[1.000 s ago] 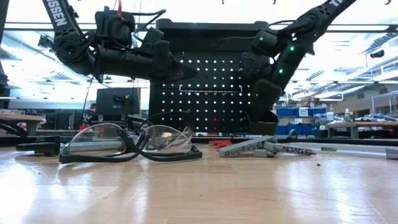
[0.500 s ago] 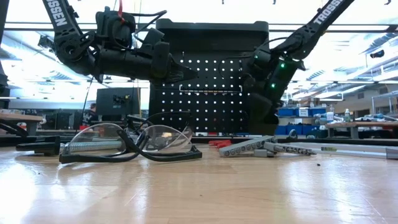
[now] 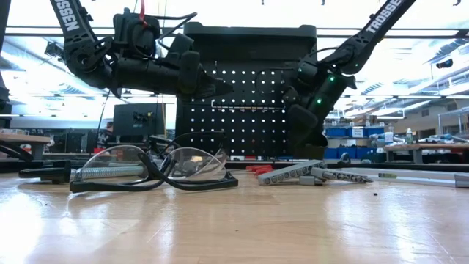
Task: Hang tools onto peg board
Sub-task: Put the screwdriver bits on the table
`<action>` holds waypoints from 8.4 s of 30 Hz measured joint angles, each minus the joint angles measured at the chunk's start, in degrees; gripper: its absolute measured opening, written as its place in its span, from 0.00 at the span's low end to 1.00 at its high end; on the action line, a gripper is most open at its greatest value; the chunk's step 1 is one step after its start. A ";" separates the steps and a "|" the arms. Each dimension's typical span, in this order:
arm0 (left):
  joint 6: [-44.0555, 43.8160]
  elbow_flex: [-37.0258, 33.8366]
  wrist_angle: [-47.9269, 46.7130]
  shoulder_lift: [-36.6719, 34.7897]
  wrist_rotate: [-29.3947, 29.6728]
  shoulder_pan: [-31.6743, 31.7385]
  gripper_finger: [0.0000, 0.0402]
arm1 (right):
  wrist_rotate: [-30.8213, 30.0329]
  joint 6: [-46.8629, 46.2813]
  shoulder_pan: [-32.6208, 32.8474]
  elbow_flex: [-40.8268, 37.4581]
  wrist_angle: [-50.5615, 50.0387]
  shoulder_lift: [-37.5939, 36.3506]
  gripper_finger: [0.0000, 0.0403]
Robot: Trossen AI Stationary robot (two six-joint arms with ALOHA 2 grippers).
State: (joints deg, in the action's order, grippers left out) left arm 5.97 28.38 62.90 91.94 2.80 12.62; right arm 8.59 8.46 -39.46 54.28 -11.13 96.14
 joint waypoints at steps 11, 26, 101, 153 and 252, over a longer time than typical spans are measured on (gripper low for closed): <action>0.16 0.00 -0.96 0.00 0.01 0.00 0.12 | -6.04 4.46 1.50 -0.01 -2.38 -5.62 0.84; 0.14 0.00 -0.68 0.00 -0.01 0.00 0.12 | -16.80 8.23 2.54 -0.99 -1.30 1.62 0.97; 1.25 0.00 -2.54 0.00 0.80 -0.24 0.12 | -31.48 -21.20 8.72 -0.66 -8.99 -10.52 0.80; 2.83 0.02 2.03 0.00 0.21 -0.26 0.12 | -24.57 -44.00 0.98 -0.61 6.59 3.06 0.58; 4.26 0.02 1.94 0.00 0.13 -0.26 0.12 | -38.58 -42.10 6.97 1.90 -2.24 2.17 0.62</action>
State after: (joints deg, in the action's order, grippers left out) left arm 10.22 28.40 64.84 91.94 2.93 12.36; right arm -29.99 -33.63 -32.49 56.18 -13.38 98.30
